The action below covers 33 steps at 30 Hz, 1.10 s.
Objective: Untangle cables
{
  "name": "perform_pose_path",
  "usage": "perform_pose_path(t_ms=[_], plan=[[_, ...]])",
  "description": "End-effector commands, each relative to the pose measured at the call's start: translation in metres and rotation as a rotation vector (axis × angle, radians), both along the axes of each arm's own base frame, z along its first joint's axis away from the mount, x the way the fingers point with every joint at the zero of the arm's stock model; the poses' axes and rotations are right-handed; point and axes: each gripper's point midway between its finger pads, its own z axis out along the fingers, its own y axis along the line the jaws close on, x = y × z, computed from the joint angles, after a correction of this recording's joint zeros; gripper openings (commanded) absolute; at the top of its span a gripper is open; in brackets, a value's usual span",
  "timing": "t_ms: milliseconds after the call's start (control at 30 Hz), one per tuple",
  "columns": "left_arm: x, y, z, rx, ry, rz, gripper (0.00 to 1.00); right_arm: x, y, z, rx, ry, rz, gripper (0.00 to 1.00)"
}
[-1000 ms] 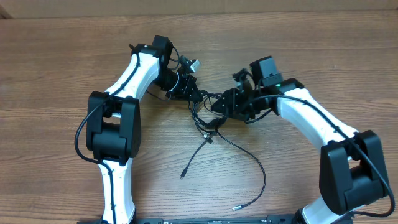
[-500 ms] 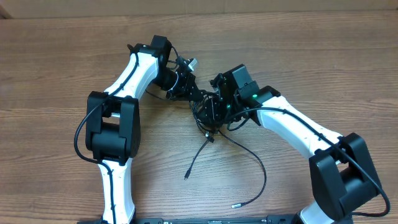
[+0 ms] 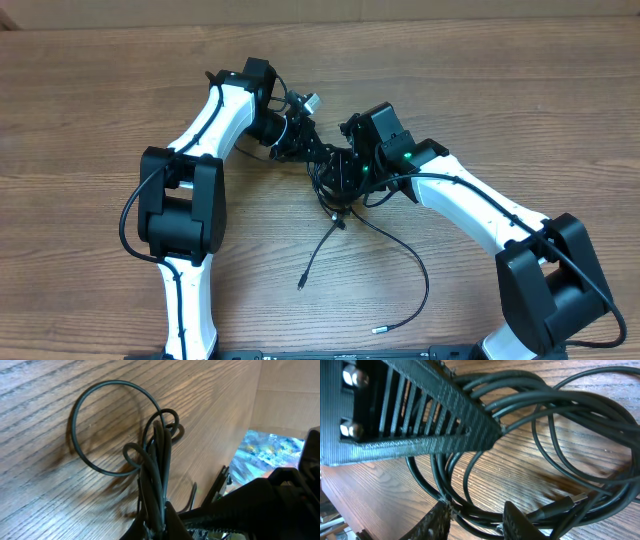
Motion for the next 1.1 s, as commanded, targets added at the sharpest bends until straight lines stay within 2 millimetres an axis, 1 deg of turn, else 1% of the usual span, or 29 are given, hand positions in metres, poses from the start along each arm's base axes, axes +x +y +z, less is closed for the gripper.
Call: perform_pose_path(t_ms=[0, 133, 200, 400, 433, 467, 500, 567, 600, 767, 800, 833, 933, 967, 1067], plan=[[0.003, -0.009, 0.008, -0.063, -0.019, -0.02, 0.07, 0.002, 0.008, 0.004, 0.017, -0.003, 0.005, 0.32], [0.001, -0.013, 0.015, -0.114, -0.021, -0.031, 0.06, 0.0, 0.009, 0.005, 0.026, 0.004, 0.011, 0.29], [0.001, -0.013, 0.016, -0.117, -0.019, -0.031, 0.06, -0.004, 0.013, 0.007, 0.055, 0.021, 0.032, 0.3], [0.001, -0.013, 0.016, -0.116, -0.018, -0.031, 0.06, -0.009, 0.019, 0.008, 0.063, 0.025, 0.051, 0.31], [0.001, -0.013, 0.016, -0.116, -0.018, -0.031, 0.06, -0.011, 0.021, 0.009, 0.071, 0.03, 0.059, 0.32], [0.001, -0.013, 0.016, -0.116, -0.018, -0.03, 0.06, -0.014, 0.024, 0.009, 0.079, 0.035, 0.069, 0.36], [0.001, -0.013, 0.016, -0.116, -0.018, -0.03, 0.06, -0.016, 0.026, 0.01, 0.084, 0.038, 0.076, 0.38], [0.001, -0.013, 0.016, -0.12, -0.016, -0.03, 0.06, -0.017, 0.028, 0.01, 0.08, 0.034, 0.081, 0.38], [0.0, -0.014, 0.017, -0.122, -0.012, -0.03, 0.06, -0.016, 0.027, 0.009, 0.074, 0.028, 0.077, 0.36], [-0.001, -0.013, 0.017, -0.12, -0.004, -0.029, 0.06, -0.002, 0.021, 0.007, 0.031, -0.028, 0.036, 0.16], [-0.001, -0.013, 0.017, -0.12, -0.003, -0.029, 0.06, -0.001, 0.021, 0.008, 0.032, -0.034, 0.034, 0.15], [-0.002, -0.013, 0.017, -0.12, -0.001, -0.029, 0.06, 0.0, 0.022, 0.009, 0.035, -0.039, 0.034, 0.17], [-0.002, -0.014, 0.018, -0.124, 0.0, -0.029, 0.06, 0.001, 0.022, 0.009, 0.033, -0.045, 0.032, 0.34], [-0.002, -0.014, 0.019, -0.129, 0.004, -0.029, 0.07, 0.004, 0.019, 0.006, 0.014, -0.051, 0.02, 0.37], [-0.003, -0.015, 0.021, -0.143, 0.01, -0.028, 0.06, 0.006, 0.015, 0.003, -0.013, -0.059, 0.005, 0.36]])
